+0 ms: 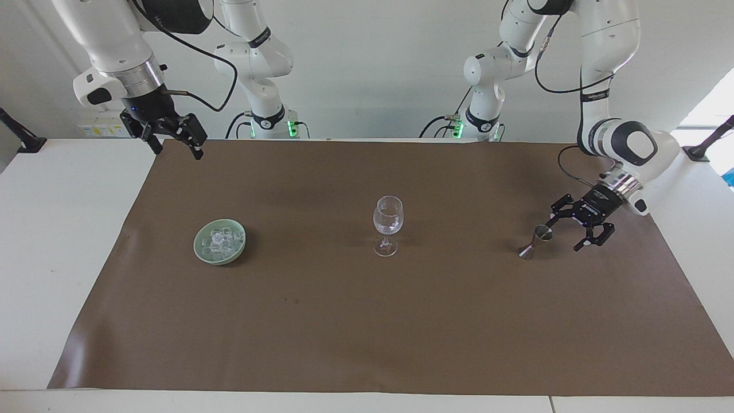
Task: Pour wine and add ice with both arms
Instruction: 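Open the left gripper to release the silver cup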
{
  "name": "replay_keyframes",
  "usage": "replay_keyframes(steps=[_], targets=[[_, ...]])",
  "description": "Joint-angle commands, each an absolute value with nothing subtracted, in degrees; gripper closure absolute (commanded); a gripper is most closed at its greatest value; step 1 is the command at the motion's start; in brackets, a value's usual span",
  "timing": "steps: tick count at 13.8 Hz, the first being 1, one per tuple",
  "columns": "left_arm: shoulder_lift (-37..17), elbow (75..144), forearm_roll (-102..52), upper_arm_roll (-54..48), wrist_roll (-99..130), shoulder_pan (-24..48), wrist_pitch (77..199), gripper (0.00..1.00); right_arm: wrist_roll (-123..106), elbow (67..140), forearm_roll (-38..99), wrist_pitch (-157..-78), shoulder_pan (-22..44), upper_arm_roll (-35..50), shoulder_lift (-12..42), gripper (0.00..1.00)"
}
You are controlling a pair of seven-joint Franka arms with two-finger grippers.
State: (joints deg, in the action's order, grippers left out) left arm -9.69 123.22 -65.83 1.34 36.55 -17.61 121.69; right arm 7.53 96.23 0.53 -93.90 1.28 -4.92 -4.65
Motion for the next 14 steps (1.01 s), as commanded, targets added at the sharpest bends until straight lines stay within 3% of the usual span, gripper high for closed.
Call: replay_keyframes(steps=[1,8,14], targets=[[-9.75,117.97,-57.25,1.05,37.62,-18.02,120.15,0.0,8.44,97.38,0.26,-93.87,1.23,-4.66,-5.71,0.0],[-10.81,104.78,-41.06,0.79,35.95,-14.6,120.84,0.0,8.44,97.38,0.26,-93.87,1.14,-4.66,-5.71,0.0],[-9.85,101.43,-29.12,0.53,35.95,-10.73,119.97,0.0,8.44,97.38,0.26,-93.87,1.23,-4.66,-5.71,0.0]])
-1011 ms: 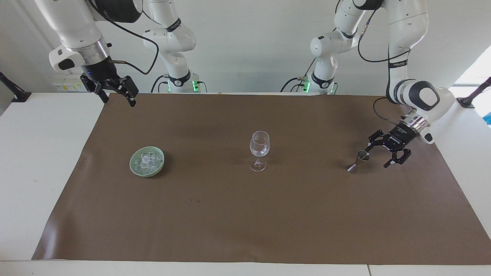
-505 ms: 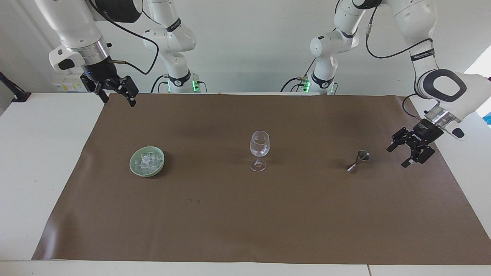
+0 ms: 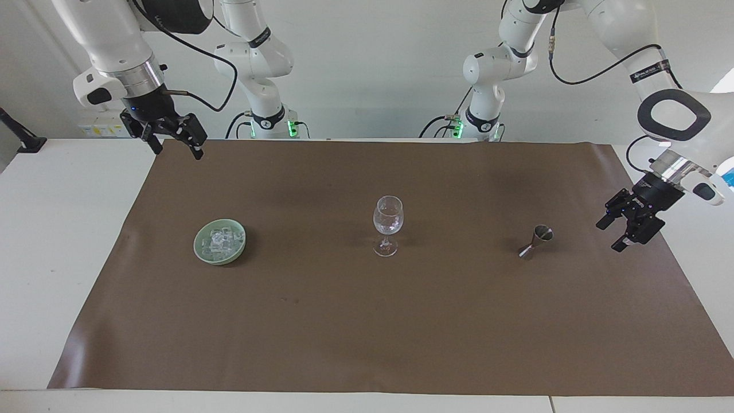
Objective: Pour wine and add ice with both arms
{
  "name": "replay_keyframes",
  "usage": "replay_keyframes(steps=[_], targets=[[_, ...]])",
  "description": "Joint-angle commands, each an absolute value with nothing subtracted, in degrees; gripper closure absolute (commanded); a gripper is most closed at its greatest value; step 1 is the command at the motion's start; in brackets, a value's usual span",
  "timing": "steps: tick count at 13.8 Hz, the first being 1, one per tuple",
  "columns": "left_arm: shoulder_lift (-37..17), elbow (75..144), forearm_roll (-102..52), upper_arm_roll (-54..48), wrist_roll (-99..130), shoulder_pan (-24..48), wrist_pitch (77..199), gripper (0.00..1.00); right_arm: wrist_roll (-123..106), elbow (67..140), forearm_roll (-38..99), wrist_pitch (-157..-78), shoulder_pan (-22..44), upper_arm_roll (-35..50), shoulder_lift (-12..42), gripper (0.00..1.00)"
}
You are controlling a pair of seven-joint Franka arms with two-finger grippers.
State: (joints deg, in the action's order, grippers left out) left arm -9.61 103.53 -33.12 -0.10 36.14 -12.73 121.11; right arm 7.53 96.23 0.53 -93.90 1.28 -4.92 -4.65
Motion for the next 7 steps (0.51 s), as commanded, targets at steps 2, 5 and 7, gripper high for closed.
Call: replay_keyframes(steps=[2,5,7], targets=[[-8.18,101.43,-24.02,0.35,35.95,-8.36,119.97,0.0,8.44,97.38,0.26,-93.87,1.23,-4.66,-5.71,0.0],[-5.89,101.51,-15.67,0.35,36.12,-2.66,119.97,0.0,8.44,97.38,0.26,-93.87,1.14,-4.66,-5.71,0.0],[-3.88,101.51,-13.54,0.26,35.95,-0.45,119.88,0.0,8.44,97.38,0.26,-93.87,1.23,-4.66,-5.71,0.0]])
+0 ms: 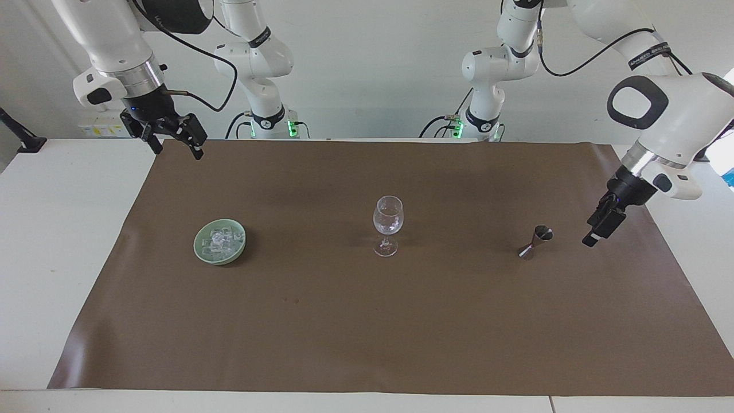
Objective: Pour wine and add ice with both arms
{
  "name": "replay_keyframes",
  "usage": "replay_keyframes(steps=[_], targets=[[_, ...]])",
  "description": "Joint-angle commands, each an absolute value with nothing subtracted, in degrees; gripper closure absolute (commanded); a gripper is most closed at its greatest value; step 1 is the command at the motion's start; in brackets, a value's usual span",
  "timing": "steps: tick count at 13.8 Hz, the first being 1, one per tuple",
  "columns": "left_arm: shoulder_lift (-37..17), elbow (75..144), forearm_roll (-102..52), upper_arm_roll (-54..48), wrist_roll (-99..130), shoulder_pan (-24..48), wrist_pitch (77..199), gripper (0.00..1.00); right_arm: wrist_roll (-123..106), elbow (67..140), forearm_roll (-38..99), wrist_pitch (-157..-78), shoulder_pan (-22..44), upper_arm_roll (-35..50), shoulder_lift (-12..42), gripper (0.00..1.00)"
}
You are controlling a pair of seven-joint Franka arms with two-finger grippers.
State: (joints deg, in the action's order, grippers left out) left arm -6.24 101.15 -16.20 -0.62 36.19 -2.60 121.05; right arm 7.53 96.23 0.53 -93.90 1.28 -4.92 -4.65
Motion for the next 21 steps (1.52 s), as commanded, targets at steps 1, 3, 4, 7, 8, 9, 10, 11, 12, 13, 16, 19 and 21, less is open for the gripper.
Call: replay_keyframes(steps=[1,3,4,7,8,9,10,11,12,13,16,19,21], targets=[[-3.0,101.51,-13.36,0.35,35.95,0.26,119.71,0.0,8.44,97.38,0.26,-93.87,1.23,-4.66,-5.71,0.0],[-0.89,101.43,-9.09,0.18,34.99,1.4,117.52,0.0,8.44,97.38,0.26,-93.87,1.23,-4.66,-5.71,0.0],[0.08,101.43,-6.01,-0.09,32.72,2.97,116.38,0.0,8.44,97.38,0.26,-93.87,1.23,-4.66,-5.71,0.0],[1.58,99.07,-4.4,-0.17,24.64,3.78,110.42,0.0,8.44,97.38,0.26,-93.87,1.23,-4.66,-5.71,0.0],[2.1,97.4,-2.39,-0.09,20.35,3.78,106.82,0.0,8.44,97.38,0.26,-93.87,1.23,-4.66,-5.71,0.0],[2.54,95.56,-0.63,-0.17,15.6,3.78,103.66,0.0,8.44,97.38,0.26,-93.87,1.14,-4.66,-5.71,0.0],[2.55,93.36,-0.18,-0.09,11.99,3.69,101.1,0.0,8.44,97.38,0.26,-93.87,1.23,-4.66,-5.71,0.0],[2.37,91.34,0.0,-0.09,10.74,3.17,98.55,0.0,8.44,97.38,0.26,-93.87,1.14,-4.66,-5.71,0.0],[2.03,88.8,0.09,0.26,9.42,3.08,95.92,0.0,8.44,97.38,0.26,-93.87,1.23,-4.66,-5.71,0.0],[1.5,86.51,-0.09,0.44,7.58,2.99,92.67,0.0,8.44,97.38,0.26,-93.87,1.23,-4.66,-5.71,0.0],[-0.96,80.78,-0.26,0.7,2.2,2.73,86.32,0.0,8.09,97.38,0.26,-94.39,1.14,-4.66,-5.63,0.0],[-0.88,81.12,-0.62,0.79,2.2,1.76,85.87,0.0,5.98,97.21,-0.17,-94.04,1.23,-4.4,-5.71,0.0],[-0.36,81.91,-0.7,0.79,2.11,1.5,85.69,0.0,6.24,97.21,-0.7,-94.66,1.67,-3.61,-5.71,0.0]])
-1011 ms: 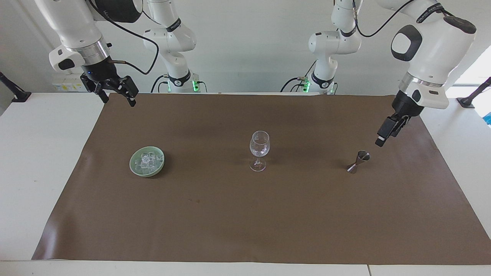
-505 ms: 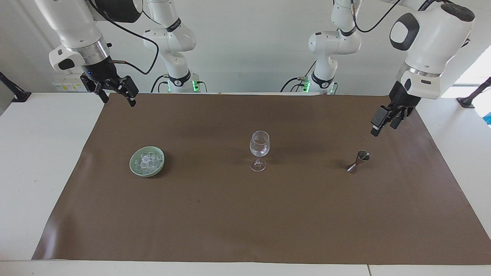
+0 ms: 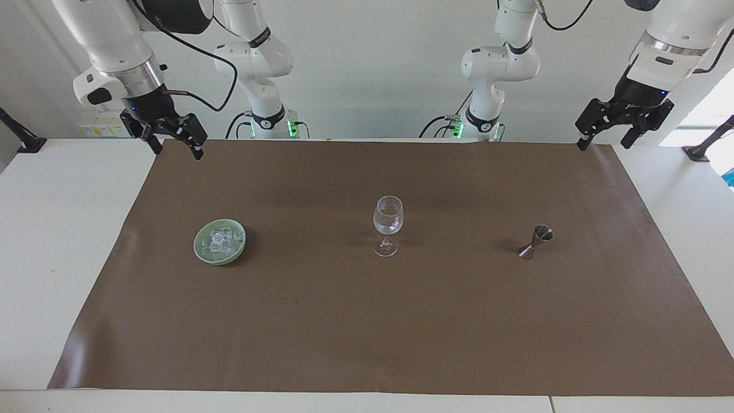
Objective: Pour wine and add ice with both arms
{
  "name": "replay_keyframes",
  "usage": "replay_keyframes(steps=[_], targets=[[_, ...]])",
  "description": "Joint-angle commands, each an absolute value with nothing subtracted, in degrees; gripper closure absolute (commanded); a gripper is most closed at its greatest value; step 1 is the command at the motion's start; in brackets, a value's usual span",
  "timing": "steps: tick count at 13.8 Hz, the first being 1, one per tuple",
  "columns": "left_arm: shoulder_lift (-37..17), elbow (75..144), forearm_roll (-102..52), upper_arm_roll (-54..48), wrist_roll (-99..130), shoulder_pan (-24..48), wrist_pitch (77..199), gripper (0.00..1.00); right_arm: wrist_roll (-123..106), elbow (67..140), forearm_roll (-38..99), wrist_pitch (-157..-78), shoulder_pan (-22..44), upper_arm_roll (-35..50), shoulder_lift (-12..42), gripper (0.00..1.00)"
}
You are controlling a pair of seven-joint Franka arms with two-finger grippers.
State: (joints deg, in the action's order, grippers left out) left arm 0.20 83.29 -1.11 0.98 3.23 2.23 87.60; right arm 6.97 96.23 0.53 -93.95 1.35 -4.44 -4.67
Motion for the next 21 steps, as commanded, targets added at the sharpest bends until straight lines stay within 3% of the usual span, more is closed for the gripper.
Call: replay_keyframes(steps=[1,6,12,21], targets=[[0.26,83.48,-0.7,0.79,2.02,0.8,85.61,0.0,6.24,97.21,-0.7,-94.75,1.84,-3.52,-5.71,0.0],[5.27,92.89,-0.7,0.79,1.93,1.41,88.23,0.0,5.8,97.03,-0.53,-94.83,1.67,-2.73,-5.63,0.0],[6.85,96.67,-0.7,0.79,2.02,0.97,90.79,0.0,5.54,99.22,-0.35,-95.27,1.67,-2.73,-6.68,0.0],[6.86,96.33,-0.7,0.88,2.72,0.7,89.91,0.0,4.39,100.11,-0.62,-95.36,1.67,-2.73,-7.12,0.0]])
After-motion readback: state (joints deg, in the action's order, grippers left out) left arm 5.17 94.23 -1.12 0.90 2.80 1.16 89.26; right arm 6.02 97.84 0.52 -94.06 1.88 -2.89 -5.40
